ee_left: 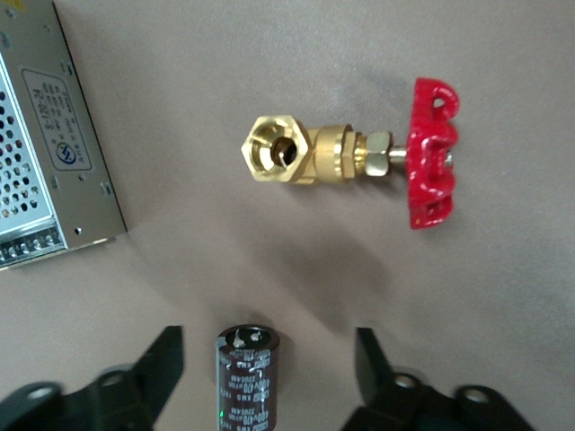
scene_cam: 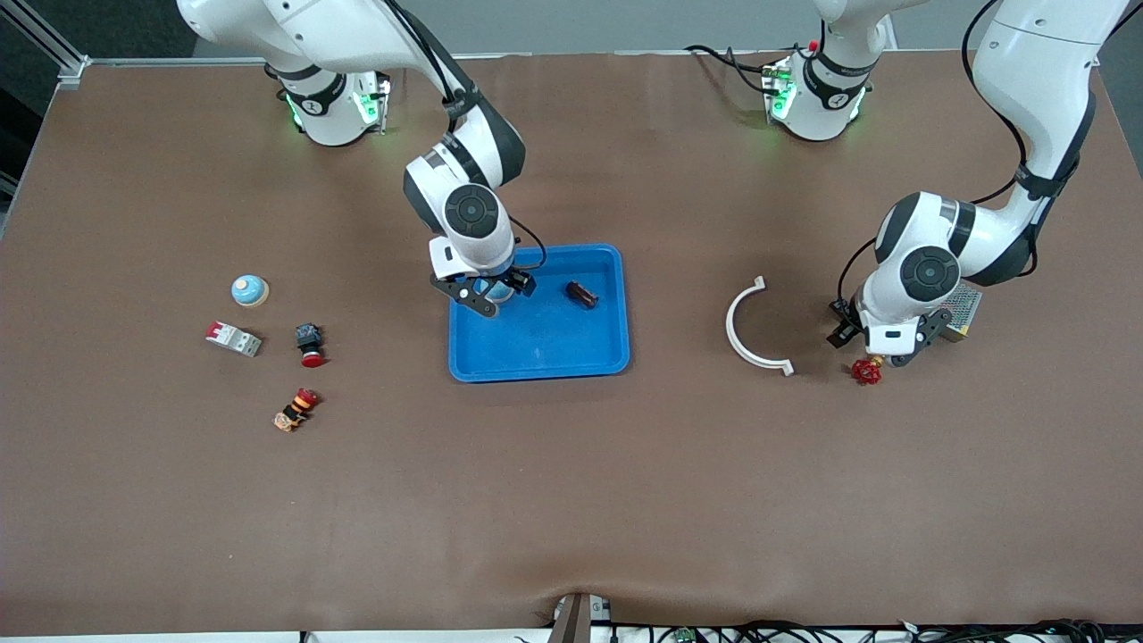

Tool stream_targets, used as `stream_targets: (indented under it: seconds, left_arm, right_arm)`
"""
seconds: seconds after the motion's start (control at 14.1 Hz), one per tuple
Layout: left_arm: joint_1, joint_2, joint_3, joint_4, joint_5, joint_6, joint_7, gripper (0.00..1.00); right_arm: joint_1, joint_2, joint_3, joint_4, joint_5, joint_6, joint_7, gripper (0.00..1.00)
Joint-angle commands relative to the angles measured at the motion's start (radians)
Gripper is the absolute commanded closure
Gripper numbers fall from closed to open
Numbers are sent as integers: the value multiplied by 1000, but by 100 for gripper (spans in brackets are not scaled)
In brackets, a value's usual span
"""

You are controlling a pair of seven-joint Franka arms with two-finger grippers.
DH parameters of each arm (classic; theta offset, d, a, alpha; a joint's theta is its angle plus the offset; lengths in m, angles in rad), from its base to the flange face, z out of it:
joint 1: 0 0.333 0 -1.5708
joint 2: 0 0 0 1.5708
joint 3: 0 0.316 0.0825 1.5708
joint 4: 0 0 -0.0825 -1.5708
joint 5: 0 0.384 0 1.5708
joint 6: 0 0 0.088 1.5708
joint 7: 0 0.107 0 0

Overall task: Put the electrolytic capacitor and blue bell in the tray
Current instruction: 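Grasp the second capacitor with the left gripper while the right reaches the bell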

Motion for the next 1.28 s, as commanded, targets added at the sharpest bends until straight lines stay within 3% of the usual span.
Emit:
stream_targets:
  seconds: [0.0,0.14,0.21,0.36,0.43,0.5,0.57,0.78,1.07,1.21]
  left_arm:
    - [17,-12,-13,-25,17,13,1,40]
    - [15,-4,-15,-20,17,13,1,71]
    - [12,0,-13,-16,18,13,1,80]
    - [8,19,-13,0,18,13,1,74]
    - [8,25,-13,3,18,13,1,75]
    - [6,27,-13,3,18,13,1,83]
    - [6,27,-13,4,18,13,1,97]
    - [0,37,-16,18,18,13,0,100]
    - [-3,7,-73,76,9,-17,-20,100]
    - [-5,10,-113,157,0,-104,-23,100]
  right_arm:
    - [-74,-50,-2,117,18,-207,-16,0]
    - [-128,-106,-6,131,3,-324,-163,0]
    - [-183,-145,-11,116,0,-372,-303,0]
    - [-316,-249,-11,46,0,-415,-551,0]
    - [-384,-291,-11,15,0,-421,-602,0]
    - [-441,-312,-11,4,-2,-446,-636,0]
    - [-473,-328,-12,1,-5,-475,-701,0]
    - [-574,-401,-12,-74,-69,-475,-843,0]
    - [-718,-499,-12,-255,-97,-328,-1044,0]
    - [-795,-510,-12,-341,-112,-221,-1134,0]
